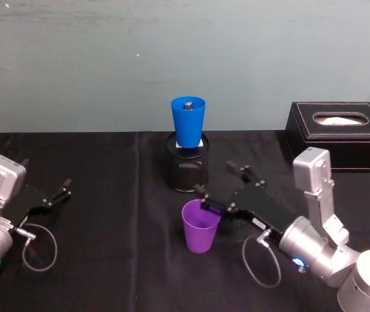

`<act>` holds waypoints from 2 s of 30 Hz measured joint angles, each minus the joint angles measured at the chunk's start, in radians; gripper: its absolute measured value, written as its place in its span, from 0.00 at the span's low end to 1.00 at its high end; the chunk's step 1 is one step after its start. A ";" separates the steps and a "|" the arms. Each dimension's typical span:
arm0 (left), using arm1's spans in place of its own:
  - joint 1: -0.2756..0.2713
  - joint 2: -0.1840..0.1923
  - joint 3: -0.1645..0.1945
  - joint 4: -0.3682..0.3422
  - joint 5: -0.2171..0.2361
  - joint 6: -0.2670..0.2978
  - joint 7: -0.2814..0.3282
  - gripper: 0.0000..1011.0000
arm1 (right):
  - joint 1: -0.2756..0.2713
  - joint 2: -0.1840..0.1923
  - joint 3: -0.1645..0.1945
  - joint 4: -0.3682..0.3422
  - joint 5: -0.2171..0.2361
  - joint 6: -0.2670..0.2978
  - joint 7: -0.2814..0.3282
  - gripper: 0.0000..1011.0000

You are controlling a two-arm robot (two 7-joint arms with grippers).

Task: Pick up one cup with a gripper and tap it against the other cup.

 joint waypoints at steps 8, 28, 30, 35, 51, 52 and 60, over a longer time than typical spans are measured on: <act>0.000 0.000 0.000 0.000 0.000 0.000 0.000 0.99 | -0.055 -0.052 0.070 0.003 -0.118 0.037 -0.260 0.99; 0.000 0.000 0.000 0.000 0.000 0.000 0.000 0.99 | -0.050 -0.091 0.075 0.078 -0.206 -0.031 -0.334 0.99; 0.000 0.000 0.000 0.000 0.000 0.000 0.000 0.99 | -0.051 -0.091 0.075 0.076 -0.205 -0.028 -0.334 0.99; 0.000 0.000 0.000 0.000 0.000 0.000 0.000 0.99 | -0.051 -0.090 0.076 0.073 -0.202 -0.023 -0.335 0.99; 0.000 0.000 0.000 0.000 0.000 0.000 0.000 0.99 | -0.053 -0.089 0.078 0.068 -0.199 -0.014 -0.337 0.99; 0.000 0.000 0.000 0.000 0.000 0.000 0.000 0.99 | -0.053 -0.089 0.078 0.068 -0.199 -0.014 -0.337 0.99; 0.000 0.000 0.000 0.000 0.000 0.000 0.000 0.99 | -0.053 -0.088 0.078 0.067 -0.198 -0.013 -0.337 0.99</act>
